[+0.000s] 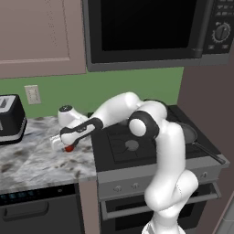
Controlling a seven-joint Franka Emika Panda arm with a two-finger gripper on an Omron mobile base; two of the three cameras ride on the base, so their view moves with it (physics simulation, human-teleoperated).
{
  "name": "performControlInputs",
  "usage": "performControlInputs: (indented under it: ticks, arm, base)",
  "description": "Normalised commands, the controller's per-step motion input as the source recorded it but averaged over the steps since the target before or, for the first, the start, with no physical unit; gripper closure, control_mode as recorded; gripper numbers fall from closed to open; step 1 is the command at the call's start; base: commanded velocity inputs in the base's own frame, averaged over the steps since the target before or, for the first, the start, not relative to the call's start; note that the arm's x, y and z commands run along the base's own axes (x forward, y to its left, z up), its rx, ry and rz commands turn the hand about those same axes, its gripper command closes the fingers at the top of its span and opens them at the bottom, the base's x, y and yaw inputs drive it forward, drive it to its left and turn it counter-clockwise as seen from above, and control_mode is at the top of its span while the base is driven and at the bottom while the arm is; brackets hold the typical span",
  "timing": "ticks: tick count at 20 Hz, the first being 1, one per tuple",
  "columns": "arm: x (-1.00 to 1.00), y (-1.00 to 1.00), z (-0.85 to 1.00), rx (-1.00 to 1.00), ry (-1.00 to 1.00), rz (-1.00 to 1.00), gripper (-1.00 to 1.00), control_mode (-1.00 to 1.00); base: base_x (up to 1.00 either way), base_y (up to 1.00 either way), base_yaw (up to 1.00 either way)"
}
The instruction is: Put the lemon wedge and bell pepper in the pan. Then turn on the front right burner and set the heat to medium.
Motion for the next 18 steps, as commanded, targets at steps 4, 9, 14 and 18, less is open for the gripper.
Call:
performControlInputs:
  ticks: [4, 9, 14, 18]
  arm:
    - [-0.84, -0.39, 0.64, 0.11, 0.0, -0.09, 1.0, -1.0]
    - [-0.57, -0.24, 0.75, 0.1, 0.0, -0.12, 1.0, -1.0]
    - [-0.27, -0.29, 0.67, 0.06, 0.03, -0.1, 1.0, -1.0]
    - [-0.24, -0.55, 0.55, 0.06, 0.01, -0.09, 1.0, -1.0]
  base:
    - [0.0, 0.0, 0.0]
    - [0.0, 0.0, 0.0]
    - [0.0, 0.0, 0.0]
    - [0.0, 0.0, 0.0]
